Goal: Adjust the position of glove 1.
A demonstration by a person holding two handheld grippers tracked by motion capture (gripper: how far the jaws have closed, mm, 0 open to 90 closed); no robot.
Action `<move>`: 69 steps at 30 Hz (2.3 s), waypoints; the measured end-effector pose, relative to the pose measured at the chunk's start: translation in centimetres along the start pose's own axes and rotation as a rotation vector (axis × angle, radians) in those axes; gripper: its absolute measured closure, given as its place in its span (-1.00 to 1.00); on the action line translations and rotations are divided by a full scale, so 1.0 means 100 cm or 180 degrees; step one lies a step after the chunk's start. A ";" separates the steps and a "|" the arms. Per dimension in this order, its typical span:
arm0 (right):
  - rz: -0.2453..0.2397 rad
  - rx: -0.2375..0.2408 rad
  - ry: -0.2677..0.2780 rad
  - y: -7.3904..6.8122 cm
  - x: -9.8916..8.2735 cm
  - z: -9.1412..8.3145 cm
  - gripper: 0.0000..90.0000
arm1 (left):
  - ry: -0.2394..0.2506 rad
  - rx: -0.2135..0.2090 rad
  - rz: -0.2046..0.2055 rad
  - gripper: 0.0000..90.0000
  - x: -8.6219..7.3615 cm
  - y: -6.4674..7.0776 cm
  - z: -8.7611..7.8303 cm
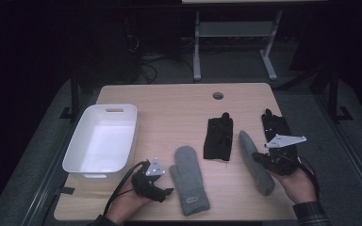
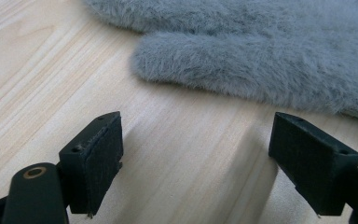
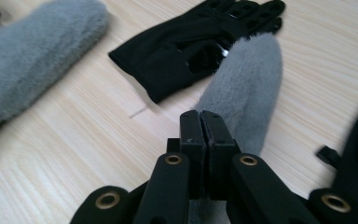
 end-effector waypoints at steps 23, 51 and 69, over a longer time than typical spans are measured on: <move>-0.0123 0.0477 -0.0339 -0.045 -0.037 0.021 1.00 | -0.0011 -0.0004 0.0015 -0.63 0.000 0.000 0.000; -0.0335 0.0505 -0.0615 -0.065 -0.050 0.033 1.00 | 0.0010 -0.0006 -0.0002 -0.63 0.001 0.000 0.001; 0.0022 0.0141 -0.0334 0.003 -0.046 0.001 0.85 | 0.0031 0.0004 -0.0015 -0.63 0.001 0.000 0.002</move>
Point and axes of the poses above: each handheld gripper's, and its own axes: z roughly forward along the jaws, x roughly out of its top, y roughly to its right, the point moved 3 cm from there along z, roughly forward along the jaws, and after that the axes turned 13 degrees about z, right-handed, at the moved point
